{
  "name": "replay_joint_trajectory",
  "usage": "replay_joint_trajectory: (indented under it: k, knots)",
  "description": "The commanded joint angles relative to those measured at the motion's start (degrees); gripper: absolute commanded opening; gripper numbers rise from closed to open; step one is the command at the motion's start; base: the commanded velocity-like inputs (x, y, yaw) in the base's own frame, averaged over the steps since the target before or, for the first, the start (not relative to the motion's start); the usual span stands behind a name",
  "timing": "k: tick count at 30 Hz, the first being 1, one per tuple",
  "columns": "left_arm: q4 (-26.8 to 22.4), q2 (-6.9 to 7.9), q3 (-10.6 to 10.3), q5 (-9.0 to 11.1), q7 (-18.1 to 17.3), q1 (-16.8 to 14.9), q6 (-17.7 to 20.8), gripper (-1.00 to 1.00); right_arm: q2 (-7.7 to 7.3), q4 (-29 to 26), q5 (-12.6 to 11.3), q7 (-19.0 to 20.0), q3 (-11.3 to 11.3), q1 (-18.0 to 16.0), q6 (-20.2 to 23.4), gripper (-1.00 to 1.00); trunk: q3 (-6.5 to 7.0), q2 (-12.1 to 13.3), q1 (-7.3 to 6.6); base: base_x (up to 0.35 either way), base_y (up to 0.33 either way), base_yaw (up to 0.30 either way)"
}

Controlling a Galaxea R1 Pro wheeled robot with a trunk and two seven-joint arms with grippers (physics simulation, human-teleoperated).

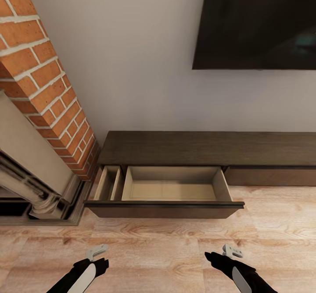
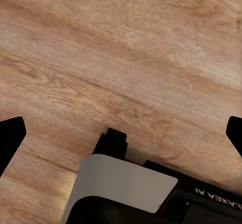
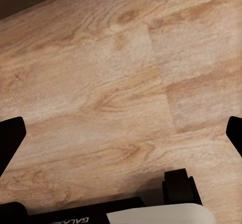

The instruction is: Place each of the two pumpkins and all three candles from the living room inside a cabinet in the living room (use any cabinet), then make sure every cabinet is closed, and position the cauldron so it is next to a table in the living room.

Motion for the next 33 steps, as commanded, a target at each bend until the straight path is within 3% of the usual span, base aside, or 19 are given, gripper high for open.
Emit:
replay_joint_trajectory:
  k: [1,7,19,33]
  knots:
    - [-0.1,0.11,-0.4,0.4,0.5,0.0,-0.2,1.0,0.03,-0.1,-0.2,0.3,-0.1,0.0,0.3,1.0,0.14,0.4,-0.23,0.0,0.0,0.002]
    - [-0.1,0.16,-0.3,0.4,0.0,0.0,-0.6,1.0,0.03,-0.1,0.4,0.2,0.6,0.0,0.1,1.0,1.22,2.8,-1.54,0.0,0.0,0.0]
    - [-0.1,0.12,-0.6,0.2,0.0,0.0,-2.8,1.0,0.2,-0.1,0.5,-0.2,0.8,0.0,0.1,1.0,1.22,2.8,-1.54,-0.012,0.0,0.008]
    - [-0.1,0.09,-0.7,0.2,0.0,0.0,-2.8,1.0,1.2,-0.1,0.7,-0.5,0.8,0.0,0.2,1.0,1.22,2.8,-1.54,-0.069,0.0,0.259]
